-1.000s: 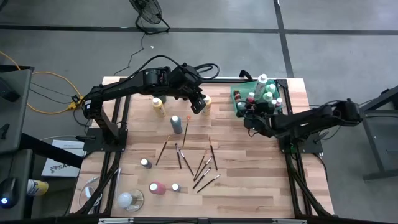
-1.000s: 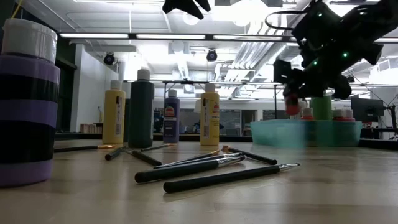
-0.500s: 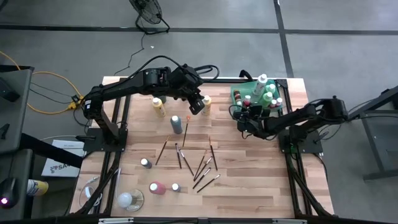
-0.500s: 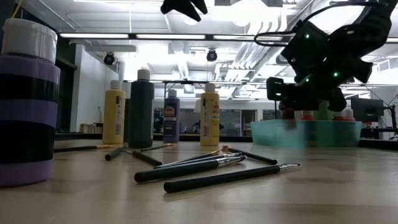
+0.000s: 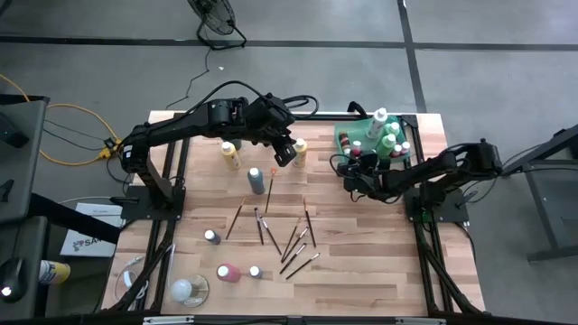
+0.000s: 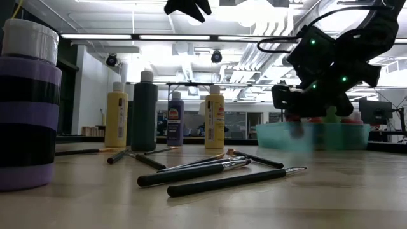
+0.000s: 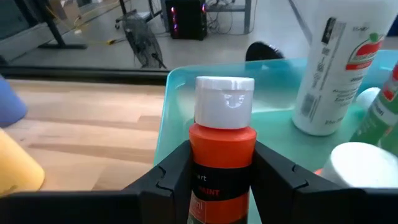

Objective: Pick & Place Paint Supplies
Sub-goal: Put the small orange paint bottle into the green bin

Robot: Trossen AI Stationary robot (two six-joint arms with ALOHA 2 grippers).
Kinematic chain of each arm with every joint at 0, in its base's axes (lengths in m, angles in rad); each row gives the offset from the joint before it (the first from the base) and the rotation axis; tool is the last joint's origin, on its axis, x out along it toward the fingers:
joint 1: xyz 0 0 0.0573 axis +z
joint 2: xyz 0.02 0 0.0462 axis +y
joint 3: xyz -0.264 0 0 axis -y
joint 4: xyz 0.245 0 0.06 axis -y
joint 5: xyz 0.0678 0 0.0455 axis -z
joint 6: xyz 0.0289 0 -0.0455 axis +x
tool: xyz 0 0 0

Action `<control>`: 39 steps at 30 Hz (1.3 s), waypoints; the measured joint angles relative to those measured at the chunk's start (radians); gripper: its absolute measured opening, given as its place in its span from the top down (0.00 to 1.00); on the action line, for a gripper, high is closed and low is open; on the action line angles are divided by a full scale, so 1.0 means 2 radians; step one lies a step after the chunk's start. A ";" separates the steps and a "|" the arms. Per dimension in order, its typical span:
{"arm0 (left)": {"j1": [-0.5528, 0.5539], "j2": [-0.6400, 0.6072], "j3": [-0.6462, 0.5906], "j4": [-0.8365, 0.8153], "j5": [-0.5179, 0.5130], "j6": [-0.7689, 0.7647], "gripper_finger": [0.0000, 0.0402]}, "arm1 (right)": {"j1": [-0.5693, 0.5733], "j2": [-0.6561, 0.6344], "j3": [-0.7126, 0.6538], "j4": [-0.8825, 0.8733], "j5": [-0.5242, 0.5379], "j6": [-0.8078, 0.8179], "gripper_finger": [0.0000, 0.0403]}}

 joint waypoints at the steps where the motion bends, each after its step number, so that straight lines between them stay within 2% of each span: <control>1: 0.000 0.000 0.000 0.000 0.000 0.000 0.61 | 0.000 0.000 0.000 0.000 -0.003 0.000 0.67; 10: 0.000 0.000 0.000 0.000 0.000 0.000 0.61 | 0.000 0.000 0.000 0.000 -0.009 -0.001 0.60; 31: 0.000 0.000 0.000 -0.001 0.000 0.000 0.61 | 0.004 0.000 0.000 0.000 -0.024 -0.004 0.59; 39: 0.000 0.000 0.000 -0.007 0.000 0.000 0.61 | 0.004 0.000 0.000 0.002 -0.036 -0.004 0.45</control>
